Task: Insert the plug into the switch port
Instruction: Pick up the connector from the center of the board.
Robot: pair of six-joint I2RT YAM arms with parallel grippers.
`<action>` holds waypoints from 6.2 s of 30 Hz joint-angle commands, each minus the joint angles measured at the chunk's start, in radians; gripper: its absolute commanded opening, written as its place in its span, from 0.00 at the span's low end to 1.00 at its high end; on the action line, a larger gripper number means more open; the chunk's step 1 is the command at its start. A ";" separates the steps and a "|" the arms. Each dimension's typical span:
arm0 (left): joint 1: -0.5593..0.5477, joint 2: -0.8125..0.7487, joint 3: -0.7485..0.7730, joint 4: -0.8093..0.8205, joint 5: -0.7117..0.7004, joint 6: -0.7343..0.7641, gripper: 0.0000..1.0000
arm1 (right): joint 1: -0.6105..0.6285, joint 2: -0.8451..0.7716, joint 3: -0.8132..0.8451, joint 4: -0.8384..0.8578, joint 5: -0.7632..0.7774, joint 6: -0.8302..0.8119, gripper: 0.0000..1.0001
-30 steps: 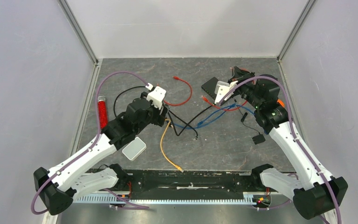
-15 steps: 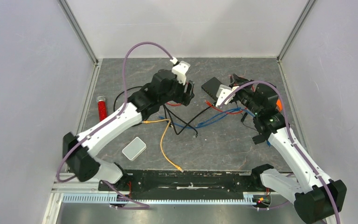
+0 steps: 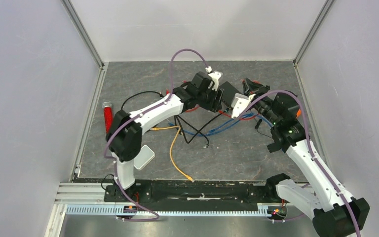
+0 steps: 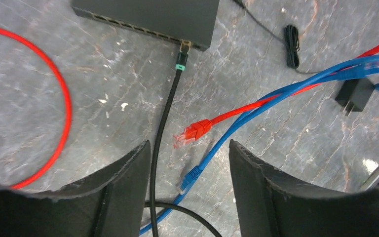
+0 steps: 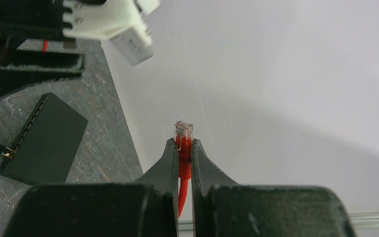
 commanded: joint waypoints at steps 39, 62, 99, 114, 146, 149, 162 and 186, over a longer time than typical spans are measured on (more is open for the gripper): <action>-0.159 0.095 -0.289 0.292 0.115 0.121 0.63 | -0.036 -0.039 0.059 0.039 0.054 0.049 0.00; -0.129 -0.061 -0.242 0.214 -0.096 0.097 0.02 | -0.055 -0.024 0.147 -0.453 0.295 -0.186 0.00; -0.142 -0.393 -0.424 0.378 -0.253 0.166 0.64 | -0.055 0.102 0.238 -0.082 0.897 1.261 0.00; -0.170 -0.265 -0.451 0.593 0.090 0.437 0.62 | -0.054 0.111 -0.162 -0.053 0.560 2.241 0.00; -0.153 -0.143 -0.429 0.485 0.231 0.496 0.02 | -0.376 0.083 -0.379 0.364 -0.324 1.773 0.62; -0.146 -0.152 -0.436 0.455 0.268 0.518 0.02 | -0.391 0.154 -0.349 0.376 -0.492 1.760 0.71; -0.138 -0.178 -0.464 0.444 0.335 0.549 0.02 | -0.390 0.270 -0.380 0.363 -0.518 1.867 0.54; -0.134 -0.213 -0.553 0.580 0.318 0.498 0.02 | -0.390 0.271 -0.481 0.425 -0.458 2.014 0.50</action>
